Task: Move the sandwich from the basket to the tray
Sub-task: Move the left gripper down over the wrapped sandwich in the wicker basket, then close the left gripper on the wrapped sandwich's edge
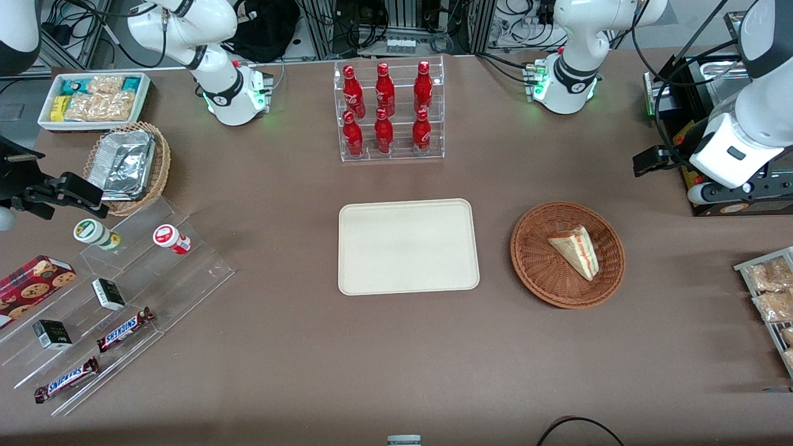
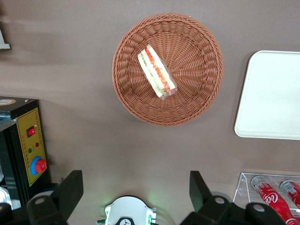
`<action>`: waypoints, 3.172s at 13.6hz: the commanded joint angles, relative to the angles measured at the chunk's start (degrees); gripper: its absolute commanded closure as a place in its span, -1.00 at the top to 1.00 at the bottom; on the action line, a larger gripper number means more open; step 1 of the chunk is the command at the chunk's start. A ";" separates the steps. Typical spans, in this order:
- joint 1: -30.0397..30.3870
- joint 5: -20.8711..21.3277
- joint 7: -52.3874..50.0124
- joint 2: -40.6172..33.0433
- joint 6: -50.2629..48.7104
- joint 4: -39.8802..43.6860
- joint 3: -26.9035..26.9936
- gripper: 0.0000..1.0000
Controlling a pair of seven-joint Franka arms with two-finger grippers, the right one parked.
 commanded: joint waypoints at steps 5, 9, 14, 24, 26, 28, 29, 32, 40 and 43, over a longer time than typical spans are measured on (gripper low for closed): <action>0.42 -0.01 0.19 0.46 3.35 -3.55 -0.64 1.00; 0.07 0.08 -0.07 1.17 12.28 -12.14 -0.90 1.00; -0.89 0.08 -2.62 1.08 28.63 -24.72 -0.90 1.00; -3.00 0.08 -21.12 2.92 49.05 -35.55 -0.90 1.00; -3.88 0.08 -27.38 3.54 51.60 -36.69 -0.90 1.00; -3.88 0.08 -30.29 4.59 54.24 -37.75 -0.90 1.00; -3.88 0.08 -32.48 5.38 54.42 -37.58 -0.90 1.00; -3.53 -0.01 -36.72 7.31 54.95 -37.58 -0.73 1.00; -3.36 -0.01 -43.66 11.01 58.03 -37.49 -0.55 0.92; -3.36 -0.01 -45.77 11.01 57.94 -37.66 -0.55 -0.13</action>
